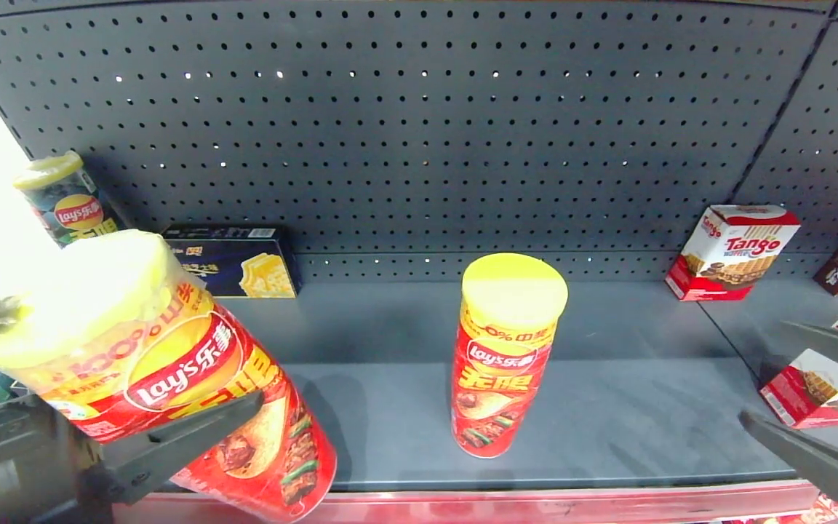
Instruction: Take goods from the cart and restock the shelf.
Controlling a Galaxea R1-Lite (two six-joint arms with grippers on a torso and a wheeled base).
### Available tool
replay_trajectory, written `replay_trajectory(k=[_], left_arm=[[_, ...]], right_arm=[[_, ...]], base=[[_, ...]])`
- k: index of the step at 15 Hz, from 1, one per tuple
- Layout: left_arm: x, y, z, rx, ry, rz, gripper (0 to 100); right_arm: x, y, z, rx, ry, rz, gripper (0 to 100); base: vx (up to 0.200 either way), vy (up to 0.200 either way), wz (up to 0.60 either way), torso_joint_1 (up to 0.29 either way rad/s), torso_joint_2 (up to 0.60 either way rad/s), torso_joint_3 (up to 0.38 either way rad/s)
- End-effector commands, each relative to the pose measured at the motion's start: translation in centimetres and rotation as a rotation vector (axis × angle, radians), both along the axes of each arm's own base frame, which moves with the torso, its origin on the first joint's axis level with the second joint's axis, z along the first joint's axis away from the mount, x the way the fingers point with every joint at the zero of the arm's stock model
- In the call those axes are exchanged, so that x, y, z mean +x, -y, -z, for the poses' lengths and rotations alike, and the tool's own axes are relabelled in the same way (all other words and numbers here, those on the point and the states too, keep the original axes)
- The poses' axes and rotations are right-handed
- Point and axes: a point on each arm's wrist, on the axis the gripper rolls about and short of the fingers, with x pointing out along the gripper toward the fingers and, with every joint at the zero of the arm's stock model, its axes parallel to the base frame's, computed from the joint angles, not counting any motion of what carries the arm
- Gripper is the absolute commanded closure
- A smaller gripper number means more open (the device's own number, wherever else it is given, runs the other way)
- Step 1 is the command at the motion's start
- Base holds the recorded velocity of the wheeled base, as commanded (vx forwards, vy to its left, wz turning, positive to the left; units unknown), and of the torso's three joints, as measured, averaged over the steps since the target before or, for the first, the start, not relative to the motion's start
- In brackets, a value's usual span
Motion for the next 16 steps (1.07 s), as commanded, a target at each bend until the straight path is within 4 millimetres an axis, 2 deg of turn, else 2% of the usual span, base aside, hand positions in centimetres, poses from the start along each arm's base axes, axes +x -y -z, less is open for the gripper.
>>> replay_trajectory(k=[1,8,10,14,15,16], left_arm=[[-0.4,-0.2,-0.3,-0.010,0.019,-0.002,100],[-1.8,-1.2,-0.6,-0.034,0.063,-0.003,100],[-2.1,-1.3,-0.2,-0.031,0.059,-0.001,100],[-2.5,-1.6,0.1,-0.031,0.059,-0.001,100],[-2.5,-1.6,0.1,-0.031,0.064,0.002,100],[-2.5,-1.6,0.1,-0.022,0.072,0.003,100]], right_arm=[[-6.1,3.1,3.6,0.037,0.005,0.195,0],[-10.9,5.6,11.5,0.086,-0.046,0.556,0],[-11.2,5.7,12.0,0.137,-0.107,0.567,0],[-11.1,5.7,12.0,0.148,-0.098,0.547,0],[-11.1,5.6,12.0,0.132,-0.090,0.514,0],[-11.1,5.4,12.0,0.095,-0.075,0.406,0]], base=[[0.000,0.000,0.00,0.000,0.00,0.000],[0.000,0.000,0.00,0.000,0.00,0.000],[0.000,0.000,0.00,0.000,0.00,0.000],[0.000,0.000,0.00,0.000,0.00,0.000],[0.000,0.000,0.00,0.000,0.00,0.000],[0.000,0.000,0.00,0.000,0.00,0.000]])
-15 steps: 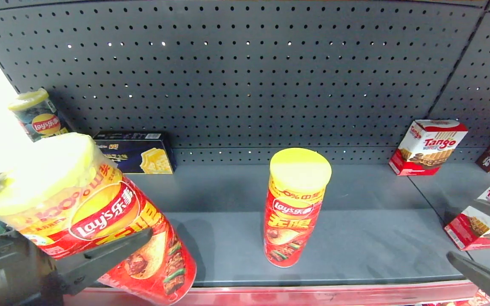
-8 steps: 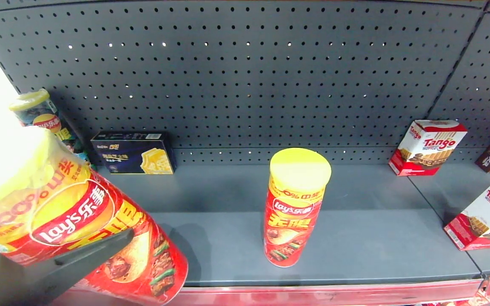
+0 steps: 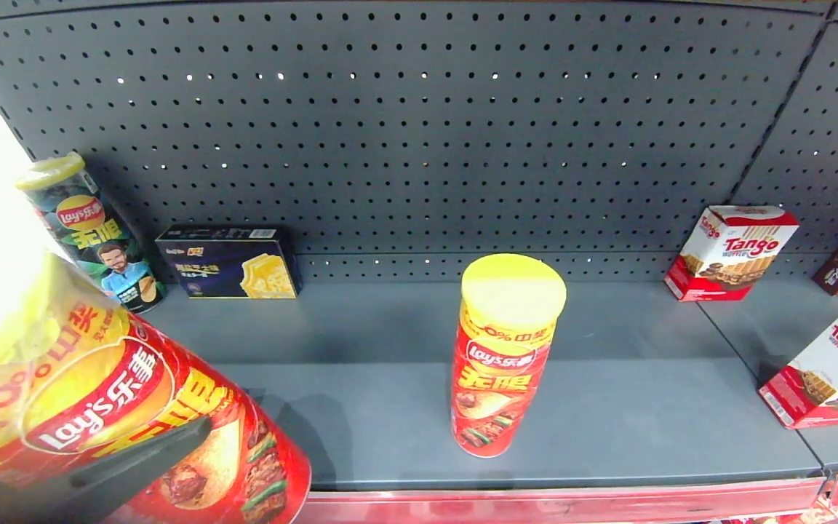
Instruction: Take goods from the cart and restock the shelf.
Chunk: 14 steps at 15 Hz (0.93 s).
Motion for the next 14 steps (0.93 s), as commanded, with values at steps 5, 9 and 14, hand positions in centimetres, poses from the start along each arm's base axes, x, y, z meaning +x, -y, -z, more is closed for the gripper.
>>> replay_trajectory(k=[5,9,14], left_arm=[[-0.13,0.00,-0.21,-0.001,0.017,0.009,100],[-0.21,-0.06,-0.21,-0.002,0.019,0.006,100],[-0.14,0.02,-0.45,-0.006,0.024,0.012,100]], right_arm=[[-0.04,-0.13,0.63,-0.011,-0.046,-0.134,0],[-0.05,-0.15,0.60,-0.010,-0.044,-0.126,0],[-0.08,-0.23,0.62,-0.008,-0.046,-0.086,0]], base=[[0.000,0.000,0.00,0.000,0.00,0.000],[0.000,0.000,0.00,0.000,0.00,0.000],[0.000,0.000,0.00,0.000,0.00,0.000]])
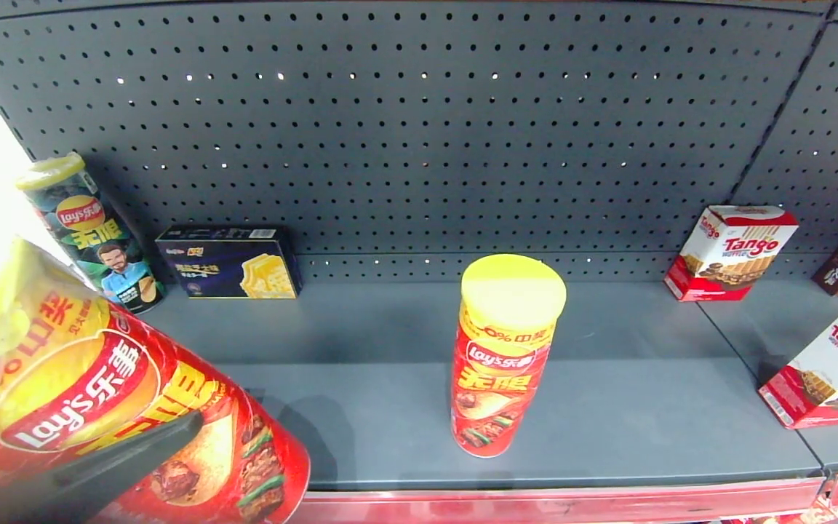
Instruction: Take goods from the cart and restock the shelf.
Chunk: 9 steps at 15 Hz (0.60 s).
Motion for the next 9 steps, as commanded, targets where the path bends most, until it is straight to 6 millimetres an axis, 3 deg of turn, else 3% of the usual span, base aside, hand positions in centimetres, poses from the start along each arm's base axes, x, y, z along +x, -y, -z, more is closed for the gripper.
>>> replay_trajectory(k=[1,5,9], left_arm=[[0.2,0.1,0.2,0.006,-0.011,0.002,100],[0.8,0.6,-0.1,0.014,-0.026,0.012,100],[3.7,2.4,-1.8,0.026,-0.044,0.010,100]], right_arm=[[0.0,0.0,0.0,0.000,-0.001,0.003,0],[0.0,0.0,0.0,-0.001,-0.003,0.003,0],[0.0,0.0,0.0,-0.001,-0.003,0.003,0]], base=[[0.000,0.000,0.00,0.000,0.00,0.000],[0.000,0.000,0.00,0.000,0.00,0.000],[0.000,0.000,0.00,0.000,0.00,0.000]])
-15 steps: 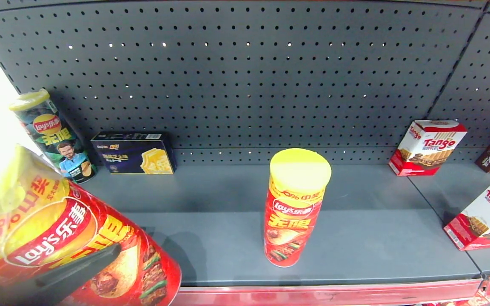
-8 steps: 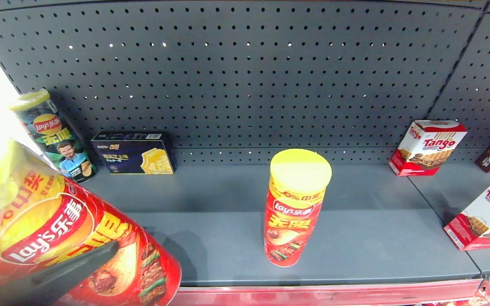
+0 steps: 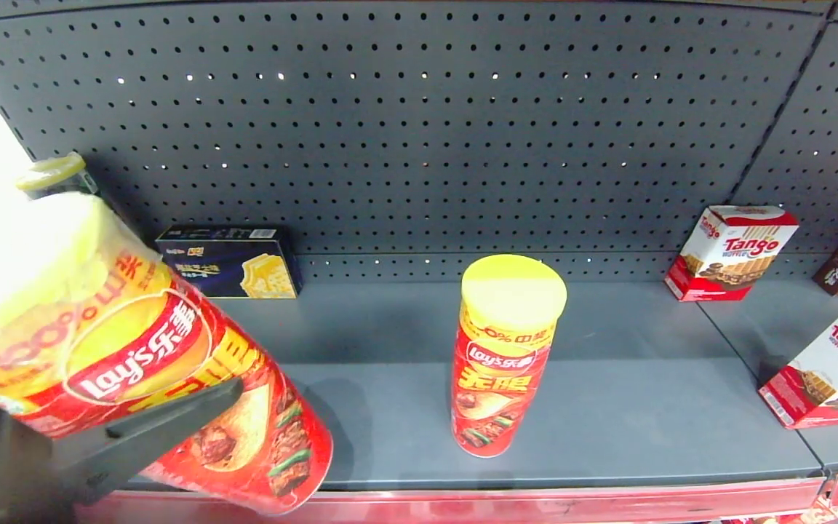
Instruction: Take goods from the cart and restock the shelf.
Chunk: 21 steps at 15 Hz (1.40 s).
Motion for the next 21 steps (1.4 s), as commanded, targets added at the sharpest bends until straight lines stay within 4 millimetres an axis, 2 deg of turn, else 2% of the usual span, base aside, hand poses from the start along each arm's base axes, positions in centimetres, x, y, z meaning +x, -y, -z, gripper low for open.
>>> replay_trajectory(k=[1,2,8,11,13,15,16,18,21], left_arm=[[1.8,1.0,-0.5,0.014,-0.023,-0.008,100],[3.0,1.9,-1.6,0.008,-0.011,-0.007,100],[5.9,3.3,-1.4,0.120,-0.059,-0.020,100],[9.5,4.8,-1.5,0.147,-0.135,0.052,100],[11.7,5.4,-2.6,0.140,-0.128,0.044,100],[14.8,6.0,-2.5,0.162,-0.098,0.014,100],[15.3,6.0,-2.5,0.173,-0.093,0.007,100],[17.6,6.9,-1.3,0.233,-0.070,0.014,100],[19.7,8.1,-1.2,0.240,-0.051,0.022,100]], right_arm=[[0.0,0.0,0.0,-0.001,-0.002,-0.001,0],[0.0,0.0,0.0,-0.001,-0.001,-0.001,0],[0.0,0.0,0.0,-0.001,-0.002,-0.001,0],[0.0,0.0,0.0,-0.001,-0.001,-0.001,0],[0.0,0.0,0.0,-0.001,-0.001,-0.001,0],[0.0,0.0,0.0,-0.001,-0.002,-0.001,0],[0.0,0.0,0.0,-0.001,-0.001,-0.001,0],[0.0,0.0,0.0,-0.001,-0.001,-0.001,0],[0.0,0.0,0.0,-0.001,-0.001,-0.001,0]], base=[[0.000,0.000,0.00,0.000,0.00,0.000],[0.000,0.000,0.00,0.000,0.00,0.000],[0.000,0.000,0.00,0.000,0.00,0.000],[0.000,0.000,0.00,0.000,0.00,0.000],[0.000,0.000,0.00,0.000,0.00,0.000],[0.000,0.000,0.00,0.000,0.00,0.000],[0.000,0.000,0.00,0.000,0.00,0.000],[0.000,0.000,0.00,0.000,0.00,0.000],[0.000,0.000,0.00,0.000,0.00,0.000]])
